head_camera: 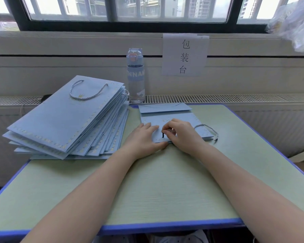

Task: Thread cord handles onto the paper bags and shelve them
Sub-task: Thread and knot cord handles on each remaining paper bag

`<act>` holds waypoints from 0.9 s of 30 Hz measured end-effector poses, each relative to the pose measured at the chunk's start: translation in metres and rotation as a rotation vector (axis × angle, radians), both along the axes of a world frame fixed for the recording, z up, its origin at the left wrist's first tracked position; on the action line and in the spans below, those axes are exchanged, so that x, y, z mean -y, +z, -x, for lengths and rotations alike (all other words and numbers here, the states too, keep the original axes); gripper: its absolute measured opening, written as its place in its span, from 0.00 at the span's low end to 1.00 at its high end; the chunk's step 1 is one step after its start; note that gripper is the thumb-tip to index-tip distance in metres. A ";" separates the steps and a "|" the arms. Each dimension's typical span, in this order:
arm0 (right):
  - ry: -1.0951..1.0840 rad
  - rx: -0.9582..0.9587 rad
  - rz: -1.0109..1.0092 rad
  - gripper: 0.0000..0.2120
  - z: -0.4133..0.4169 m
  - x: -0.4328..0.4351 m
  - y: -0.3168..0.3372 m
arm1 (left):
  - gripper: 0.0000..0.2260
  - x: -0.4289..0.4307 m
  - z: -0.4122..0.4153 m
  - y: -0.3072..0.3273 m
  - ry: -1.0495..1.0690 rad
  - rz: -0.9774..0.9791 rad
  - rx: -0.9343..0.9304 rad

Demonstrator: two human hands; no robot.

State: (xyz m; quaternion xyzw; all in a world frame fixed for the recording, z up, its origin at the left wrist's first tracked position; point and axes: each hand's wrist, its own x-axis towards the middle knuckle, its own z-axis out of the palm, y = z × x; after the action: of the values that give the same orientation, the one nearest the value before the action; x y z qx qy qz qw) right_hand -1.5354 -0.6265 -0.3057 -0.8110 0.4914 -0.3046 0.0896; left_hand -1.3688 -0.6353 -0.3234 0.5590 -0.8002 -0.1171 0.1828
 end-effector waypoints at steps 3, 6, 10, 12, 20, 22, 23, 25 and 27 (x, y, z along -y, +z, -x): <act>-0.006 0.034 -0.010 0.06 -0.001 0.001 -0.001 | 0.36 -0.002 0.003 0.000 0.026 0.010 0.013; -0.019 0.063 -0.021 0.06 0.001 0.002 -0.001 | 0.30 -0.008 0.007 0.004 0.069 0.060 0.011; -0.036 0.084 -0.034 0.07 0.003 0.001 0.001 | 0.21 -0.012 0.005 0.020 0.034 0.189 0.093; -0.040 0.094 -0.035 0.07 0.003 0.000 0.002 | 0.16 -0.013 0.000 0.028 -0.050 0.212 0.151; -0.047 0.085 -0.050 0.06 0.004 0.000 0.002 | 0.07 -0.013 -0.010 0.027 -0.210 0.320 -0.048; -0.050 0.076 -0.048 0.06 0.004 0.001 0.002 | 0.05 -0.014 -0.008 0.024 -0.220 0.413 -0.066; -0.050 0.072 -0.050 0.06 0.005 0.001 0.002 | 0.04 -0.014 -0.007 0.023 -0.223 0.467 -0.064; -0.043 0.065 -0.061 0.07 0.006 0.002 0.003 | 0.09 -0.014 -0.005 0.020 -0.227 0.540 -0.068; -0.035 0.055 -0.077 0.07 0.006 0.002 0.005 | 0.16 -0.008 -0.004 0.014 -0.231 0.593 -0.049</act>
State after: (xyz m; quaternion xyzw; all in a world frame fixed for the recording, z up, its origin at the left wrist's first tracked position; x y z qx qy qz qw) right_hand -1.5417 -0.6288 -0.3011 -0.7894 0.5144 -0.3092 0.1287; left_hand -1.3644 -0.6277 -0.3095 0.3840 -0.8529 0.0880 0.3425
